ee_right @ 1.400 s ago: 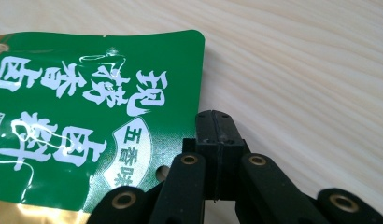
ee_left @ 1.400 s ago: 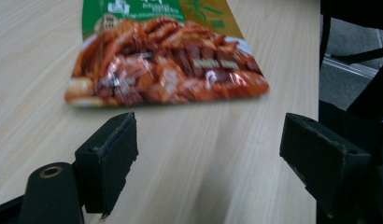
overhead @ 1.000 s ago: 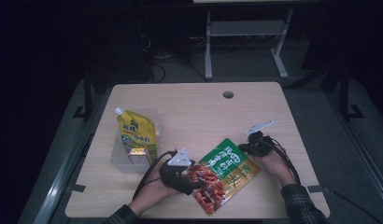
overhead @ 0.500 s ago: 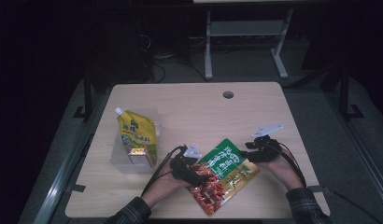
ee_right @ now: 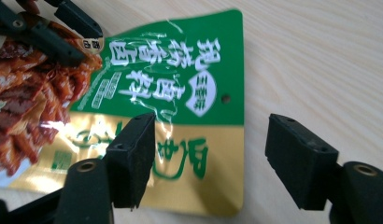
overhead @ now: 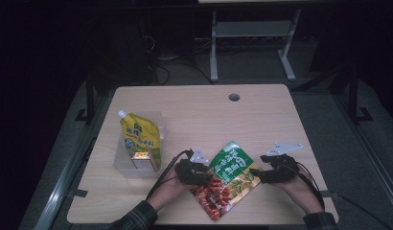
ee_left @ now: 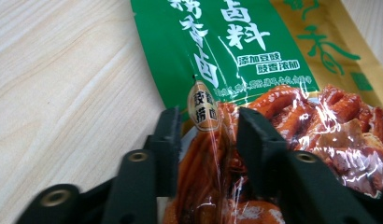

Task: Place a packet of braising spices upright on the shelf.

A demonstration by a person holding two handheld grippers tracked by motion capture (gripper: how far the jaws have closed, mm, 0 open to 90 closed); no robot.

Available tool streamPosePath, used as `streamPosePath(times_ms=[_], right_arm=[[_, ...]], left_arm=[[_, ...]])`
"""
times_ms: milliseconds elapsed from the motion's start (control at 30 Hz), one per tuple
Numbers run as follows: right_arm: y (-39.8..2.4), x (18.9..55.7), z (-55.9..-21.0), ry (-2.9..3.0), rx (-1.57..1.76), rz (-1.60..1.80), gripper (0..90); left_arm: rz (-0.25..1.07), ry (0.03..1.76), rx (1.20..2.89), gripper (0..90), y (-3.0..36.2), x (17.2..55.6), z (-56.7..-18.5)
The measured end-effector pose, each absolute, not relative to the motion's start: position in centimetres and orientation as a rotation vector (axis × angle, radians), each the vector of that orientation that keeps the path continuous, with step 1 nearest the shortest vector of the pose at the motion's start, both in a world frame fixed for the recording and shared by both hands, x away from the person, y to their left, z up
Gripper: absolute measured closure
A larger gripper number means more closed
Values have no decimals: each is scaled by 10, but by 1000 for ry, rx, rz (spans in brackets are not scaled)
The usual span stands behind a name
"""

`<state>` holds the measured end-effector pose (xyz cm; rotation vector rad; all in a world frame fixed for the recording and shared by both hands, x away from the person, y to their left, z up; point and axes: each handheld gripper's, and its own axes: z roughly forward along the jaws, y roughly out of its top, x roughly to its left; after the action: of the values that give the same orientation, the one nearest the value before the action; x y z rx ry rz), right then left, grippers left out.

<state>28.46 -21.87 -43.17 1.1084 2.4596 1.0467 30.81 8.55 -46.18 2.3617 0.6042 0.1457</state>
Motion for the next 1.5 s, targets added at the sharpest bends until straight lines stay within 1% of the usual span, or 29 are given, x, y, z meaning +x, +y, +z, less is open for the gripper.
streamPosePath(times_ms=[67,100,167,300,367,500,567,633,800,967,1167,1333,1500], right_arm=[[-223,278,-433,2454,1120,1054,322],[-224,276,-433,2452,1131,1050,320],[-227,270,-434,2449,1137,1047,320],[-232,263,-434,2436,1152,1051,316],[-232,262,-435,2441,1156,1053,305],[-229,263,-437,2460,1154,1048,293],[-228,263,-438,2467,1143,1046,287],[-227,263,-439,2471,1148,1045,286],[-224,264,-441,2480,1132,1042,272],[-221,264,-442,2486,1152,1041,265],[-214,265,-443,2492,1135,1093,261],[-207,267,-444,2492,1135,1136,262],[-197,276,-444,2473,1141,1275,263]], left_arm=[[157,590,2382,729,83,308,-461],[142,575,2395,767,80,308,-460],[132,582,2388,817,79,308,-460],[86,583,2365,866,82,312,-461],[94,570,2358,881,84,312,-461],[139,585,2335,890,84,311,-459],[138,607,2303,892,85,311,-458],[145,601,2312,895,87,312,-456],[159,629,2225,900,94,313,-444],[200,657,2154,900,101,312,-429],[182,681,2084,900,106,313,-416],[196,677,2058,900,106,312,-408],[187,659,2002,900,107,310,-393]])
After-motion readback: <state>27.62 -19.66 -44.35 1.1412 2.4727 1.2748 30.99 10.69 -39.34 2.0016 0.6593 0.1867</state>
